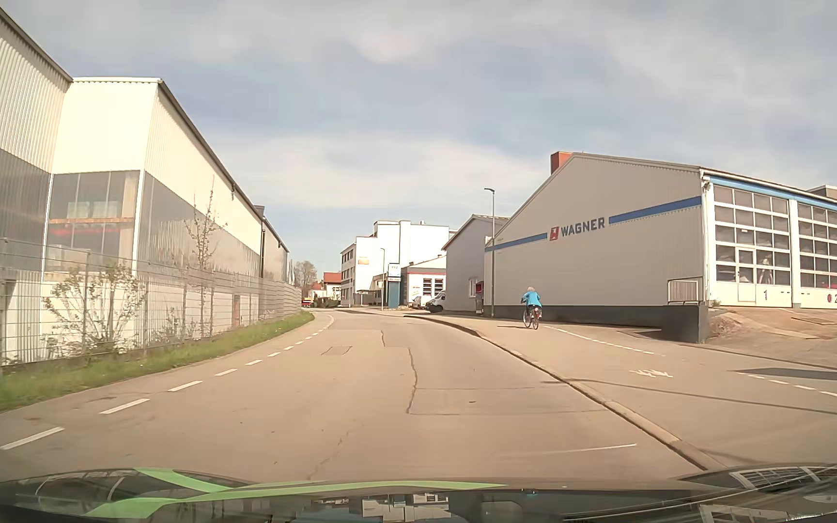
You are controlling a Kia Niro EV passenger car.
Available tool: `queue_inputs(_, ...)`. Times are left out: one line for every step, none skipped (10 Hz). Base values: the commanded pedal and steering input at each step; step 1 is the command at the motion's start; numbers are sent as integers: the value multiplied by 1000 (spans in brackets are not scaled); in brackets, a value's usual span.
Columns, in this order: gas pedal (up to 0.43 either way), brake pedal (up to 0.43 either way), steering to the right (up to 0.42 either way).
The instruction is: Follow the waypoints while adhering to traffic rules and regulations
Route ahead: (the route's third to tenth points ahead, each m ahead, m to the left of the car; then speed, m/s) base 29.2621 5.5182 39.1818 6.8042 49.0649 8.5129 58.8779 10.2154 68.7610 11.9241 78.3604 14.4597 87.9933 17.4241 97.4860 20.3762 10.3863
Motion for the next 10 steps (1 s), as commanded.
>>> queue_inputs(189, 0, -17)
queue_inputs(189, 0, -19)
queue_inputs(177, 0, -22)
queue_inputs(118, 0, -25)
queue_inputs(98, 0, -29)
queue_inputs(87, 0, -32)
queue_inputs(87, 0, -35)
queue_inputs(87, 0, -35)
queue_inputs(87, 0, -35)
queue_inputs(87, 0, -36)
